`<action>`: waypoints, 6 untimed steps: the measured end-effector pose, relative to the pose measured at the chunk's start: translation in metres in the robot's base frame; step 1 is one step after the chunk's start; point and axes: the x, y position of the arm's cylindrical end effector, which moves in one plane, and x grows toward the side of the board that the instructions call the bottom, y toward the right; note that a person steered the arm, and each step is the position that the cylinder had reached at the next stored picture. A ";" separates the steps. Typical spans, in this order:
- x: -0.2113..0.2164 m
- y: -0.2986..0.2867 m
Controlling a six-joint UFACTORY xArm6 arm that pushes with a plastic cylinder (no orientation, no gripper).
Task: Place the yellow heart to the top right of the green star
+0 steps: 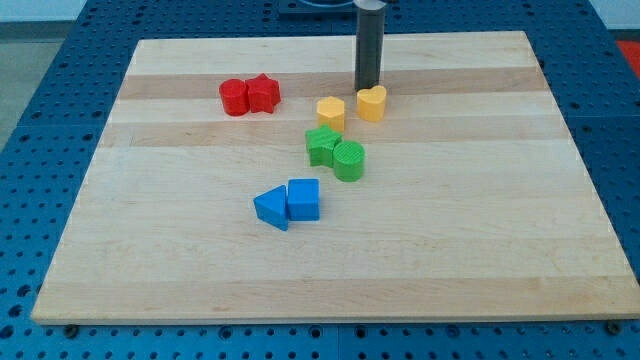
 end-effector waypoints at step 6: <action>0.033 -0.020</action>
